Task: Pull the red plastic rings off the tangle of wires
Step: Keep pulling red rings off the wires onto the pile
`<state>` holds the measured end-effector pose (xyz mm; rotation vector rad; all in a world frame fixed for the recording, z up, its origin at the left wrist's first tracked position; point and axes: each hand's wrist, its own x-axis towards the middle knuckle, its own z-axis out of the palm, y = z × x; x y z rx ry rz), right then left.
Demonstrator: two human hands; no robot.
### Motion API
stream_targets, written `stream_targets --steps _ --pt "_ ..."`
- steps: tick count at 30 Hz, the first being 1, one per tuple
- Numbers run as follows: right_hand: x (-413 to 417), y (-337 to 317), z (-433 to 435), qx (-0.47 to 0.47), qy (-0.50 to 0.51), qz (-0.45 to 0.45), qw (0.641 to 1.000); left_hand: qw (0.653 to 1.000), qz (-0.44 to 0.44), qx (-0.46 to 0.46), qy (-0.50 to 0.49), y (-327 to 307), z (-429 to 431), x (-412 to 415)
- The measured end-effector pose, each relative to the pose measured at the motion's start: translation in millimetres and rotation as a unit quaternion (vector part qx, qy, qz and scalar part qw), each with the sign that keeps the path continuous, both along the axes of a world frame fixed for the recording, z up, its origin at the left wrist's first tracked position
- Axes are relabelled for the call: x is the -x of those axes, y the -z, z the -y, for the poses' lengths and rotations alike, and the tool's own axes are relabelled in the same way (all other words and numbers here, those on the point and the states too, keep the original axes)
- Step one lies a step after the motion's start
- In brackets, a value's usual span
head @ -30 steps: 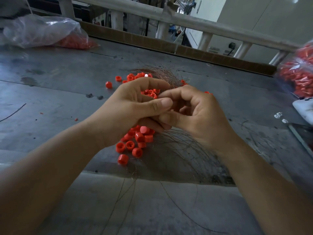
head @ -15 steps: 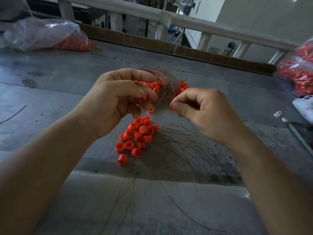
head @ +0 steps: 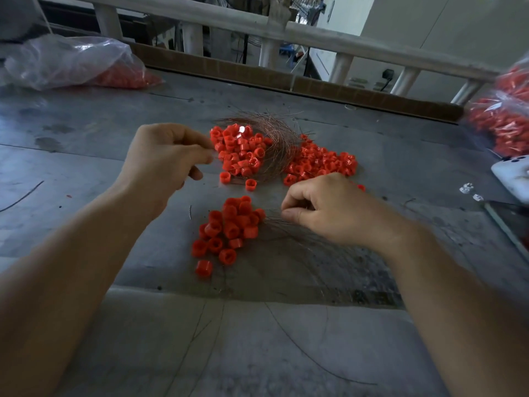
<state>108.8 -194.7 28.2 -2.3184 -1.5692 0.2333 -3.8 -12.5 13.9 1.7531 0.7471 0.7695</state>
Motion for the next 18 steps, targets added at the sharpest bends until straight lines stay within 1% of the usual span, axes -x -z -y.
stream_targets --steps 3,5,9,12,18 --pt "-1.7 -0.9 1.3 0.017 -0.002 -0.002 1.0 0.987 -0.064 -0.147 -0.005 10.3 -2.6 -3.8" --pt "-2.7 -1.5 2.7 0.017 -0.002 -0.01 1.0 0.977 -0.083 -0.195 0.014 17.5 -4.3 -7.1" --pt "-5.6 -5.9 4.0 -0.026 0.021 -0.027 0.999 0.96 -0.122 -0.251 0.022 28.4 -8.9 -14.9" --pt "-9.2 -10.1 4.7 -0.051 0.051 -0.022 0.997 0.951 -0.127 -0.281 0.017 31.3 -9.8 -18.4" --pt "-11.1 -10.7 5.9 -0.091 0.078 -0.014 0.993 0.945 -0.147 -0.291 0.022 31.7 -8.4 -20.8"
